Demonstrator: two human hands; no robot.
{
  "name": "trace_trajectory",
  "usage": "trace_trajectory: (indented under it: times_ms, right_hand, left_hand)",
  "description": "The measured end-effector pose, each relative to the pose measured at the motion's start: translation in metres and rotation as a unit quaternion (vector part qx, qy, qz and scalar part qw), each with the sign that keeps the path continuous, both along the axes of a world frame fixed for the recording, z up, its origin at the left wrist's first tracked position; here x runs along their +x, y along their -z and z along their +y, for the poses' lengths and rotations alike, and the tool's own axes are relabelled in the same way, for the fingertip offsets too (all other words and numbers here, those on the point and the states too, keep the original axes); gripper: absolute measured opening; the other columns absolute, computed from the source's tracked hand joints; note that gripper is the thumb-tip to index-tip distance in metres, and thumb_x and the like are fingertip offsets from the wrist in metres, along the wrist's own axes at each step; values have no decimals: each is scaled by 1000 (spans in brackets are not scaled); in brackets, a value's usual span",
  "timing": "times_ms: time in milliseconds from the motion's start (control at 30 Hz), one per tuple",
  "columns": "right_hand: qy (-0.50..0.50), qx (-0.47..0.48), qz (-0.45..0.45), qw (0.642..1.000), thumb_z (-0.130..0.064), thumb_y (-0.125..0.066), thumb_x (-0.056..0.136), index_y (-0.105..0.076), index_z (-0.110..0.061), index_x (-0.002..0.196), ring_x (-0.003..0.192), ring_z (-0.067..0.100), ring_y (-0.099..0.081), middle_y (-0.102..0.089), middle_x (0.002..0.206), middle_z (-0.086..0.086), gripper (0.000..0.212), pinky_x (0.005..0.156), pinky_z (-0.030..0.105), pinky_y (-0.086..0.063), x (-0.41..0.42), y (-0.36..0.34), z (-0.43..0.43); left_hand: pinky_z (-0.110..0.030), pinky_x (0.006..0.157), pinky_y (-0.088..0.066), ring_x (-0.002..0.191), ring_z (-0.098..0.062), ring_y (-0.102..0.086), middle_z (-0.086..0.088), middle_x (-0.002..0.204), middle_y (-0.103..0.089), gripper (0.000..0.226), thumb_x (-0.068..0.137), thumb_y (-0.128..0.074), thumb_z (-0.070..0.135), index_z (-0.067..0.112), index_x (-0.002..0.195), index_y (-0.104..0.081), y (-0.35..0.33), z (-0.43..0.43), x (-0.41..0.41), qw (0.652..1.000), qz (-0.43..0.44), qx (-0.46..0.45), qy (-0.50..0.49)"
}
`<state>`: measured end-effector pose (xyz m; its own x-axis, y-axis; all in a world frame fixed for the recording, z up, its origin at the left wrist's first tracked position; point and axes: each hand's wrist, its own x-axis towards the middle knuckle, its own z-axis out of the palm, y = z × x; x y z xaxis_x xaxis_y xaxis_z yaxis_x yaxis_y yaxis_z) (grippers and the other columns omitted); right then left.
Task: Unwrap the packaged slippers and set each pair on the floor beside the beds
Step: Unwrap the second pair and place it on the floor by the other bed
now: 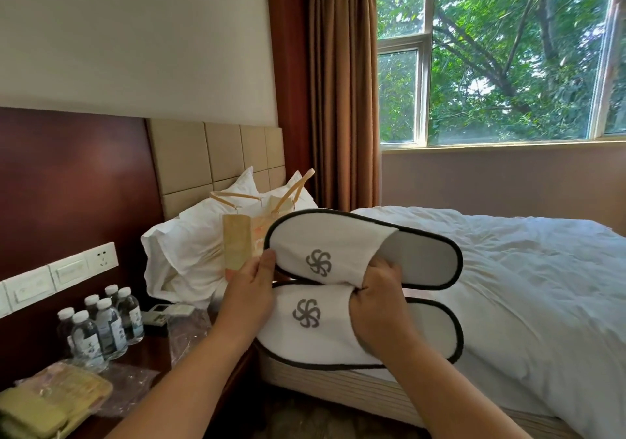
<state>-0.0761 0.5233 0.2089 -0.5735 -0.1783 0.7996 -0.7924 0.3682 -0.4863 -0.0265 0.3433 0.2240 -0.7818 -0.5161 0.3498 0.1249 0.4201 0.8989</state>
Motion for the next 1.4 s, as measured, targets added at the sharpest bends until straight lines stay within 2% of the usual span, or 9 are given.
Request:
trace_trajectory:
  times_ms: [200,367,467,533,667,833,1000,1200,1400]
  right_hand:
    - [-48,-68,-14,996,11,-50,59,-61,2,51,53,7,-59,-61,59,-6,16,38,17,-43,-24,-15,6]
    - [-52,-39,-19,998,5,-59,67,-77,-1,75,74,9,-67,-73,83,0,21,62,24,-60,-79,-17,28]
    - [-38,17,34,999,3,-57,67,-70,-16,69,69,2,-56,-63,74,-11,23,62,16,-49,-120,-27,43]
    - [4,25,61,998,8,-56,63,-61,-21,67,61,3,-42,-50,67,-16,30,61,15,-38,-153,-31,55]
    - [66,12,53,996,13,-66,68,-77,-2,97,79,16,-63,-75,87,8,35,77,8,-41,-223,-34,77]
    - [66,-47,-14,997,14,-66,73,-70,-10,110,91,7,-62,-68,89,-6,44,76,5,-48,-290,-53,101]
    - [128,-36,-33,991,11,-66,70,-72,-12,103,82,10,-64,-74,87,0,40,72,8,-48,-332,-104,137]
    - [215,-19,-97,972,-1,-63,73,-76,-17,87,78,17,-67,-75,83,-1,25,71,24,-54,-340,-203,208]
    - [321,-47,-109,939,1,-64,73,-76,-15,79,73,15,-68,-74,77,1,21,64,34,-57,-293,-293,284]
  left_hand:
    - [-38,86,-53,99,-20,-69,2,100,-75,39,102,-40,50,29,106,-71,2,8,-43,994,-35,95,38]
    - [-24,69,-39,91,-3,-56,15,103,-62,31,104,-36,45,29,108,-62,-7,34,-87,995,-22,87,46]
    - [-20,74,-31,107,-6,-48,15,106,-51,28,106,-33,39,29,116,-57,-17,51,-121,993,-27,98,62]
    - [-15,71,-27,88,-1,-53,18,89,-55,31,106,-31,40,28,107,-59,-12,52,-162,995,-28,84,54]
    - [-35,69,-50,81,-24,-69,-8,87,-75,48,103,-37,49,18,91,-71,-11,61,-246,988,-63,123,61]
    - [-37,65,-48,79,-31,-69,-11,86,-74,53,102,-37,54,13,91,-70,-25,79,-337,985,-87,122,81]
    - [-48,79,-54,88,-33,-69,-10,92,-75,54,99,-38,59,17,95,-72,-72,117,-394,978,-126,124,111]
    - [-35,62,-49,80,-30,-69,-14,86,-75,53,104,-35,49,11,99,-71,-169,196,-429,960,-170,109,195]
    - [-41,70,-54,80,-32,-70,-9,75,-76,55,102,-37,53,14,89,-74,-259,285,-436,932,-194,75,298]
